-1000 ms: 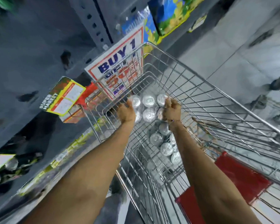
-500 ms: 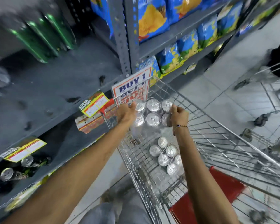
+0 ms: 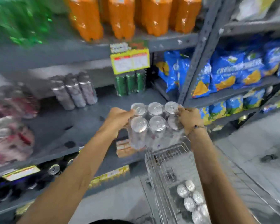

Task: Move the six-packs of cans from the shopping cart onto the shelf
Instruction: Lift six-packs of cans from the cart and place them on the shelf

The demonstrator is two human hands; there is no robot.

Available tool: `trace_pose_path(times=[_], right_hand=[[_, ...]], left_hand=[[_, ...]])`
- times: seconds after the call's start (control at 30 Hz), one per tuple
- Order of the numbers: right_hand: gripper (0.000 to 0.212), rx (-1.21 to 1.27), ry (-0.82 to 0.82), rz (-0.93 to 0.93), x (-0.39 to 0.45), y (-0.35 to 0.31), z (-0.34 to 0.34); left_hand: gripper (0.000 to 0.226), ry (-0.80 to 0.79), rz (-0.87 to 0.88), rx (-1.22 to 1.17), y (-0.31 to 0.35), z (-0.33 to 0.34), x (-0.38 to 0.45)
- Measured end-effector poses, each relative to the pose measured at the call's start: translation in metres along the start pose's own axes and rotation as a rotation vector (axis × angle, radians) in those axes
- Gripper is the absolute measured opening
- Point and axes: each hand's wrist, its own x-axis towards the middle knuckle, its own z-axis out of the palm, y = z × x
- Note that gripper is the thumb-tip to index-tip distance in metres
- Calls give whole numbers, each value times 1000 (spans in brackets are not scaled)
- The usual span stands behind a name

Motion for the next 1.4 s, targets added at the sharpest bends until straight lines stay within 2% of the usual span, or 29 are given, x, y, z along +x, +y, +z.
trace_pose_path(times=[0.1, 0.2, 0.3, 0.47, 0.6, 0.93, 1.03, 1.2, 1.3, 1.37, 1.4], right_hand=[[30, 100, -99, -155, -12, -39, 58], [22, 120, -175, -219, -28, -70, 117], [24, 133, -284, -207, -35, -90, 174], [46, 47, -409, -175, -38, -107, 257], [43, -25, -479, -194, -36, -116, 293], [25, -129, -513, -234, -18, -123, 327], [26, -209, -524, -291, -17, -123, 330], [33, -251, -496, -341, -21, -117, 331], [35, -169, -448, -334, -29, -110, 320], [27, -102, -383, -333, -33, -100, 305], [25, -69, -356, -335, -35, -94, 296]], left_hand=[[34, 122, -2, -52, -6, -62, -4], [30, 245, -31, -113, -20, -118, -4], [30, 346, -78, -132, -38, -166, 0], [29, 508, -152, -165, -73, -217, 13], [27, 602, -194, -175, -92, -235, 27], [37, 650, -207, -128, -106, -245, 53], [39, 642, -196, -10, -105, -245, 50], [57, 560, -203, 315, -104, -246, 41], [38, 733, 29, 519, -99, -235, 31], [25, 819, 271, 495, -90, -218, 27], [20, 807, 366, 435, -85, -208, 25]])
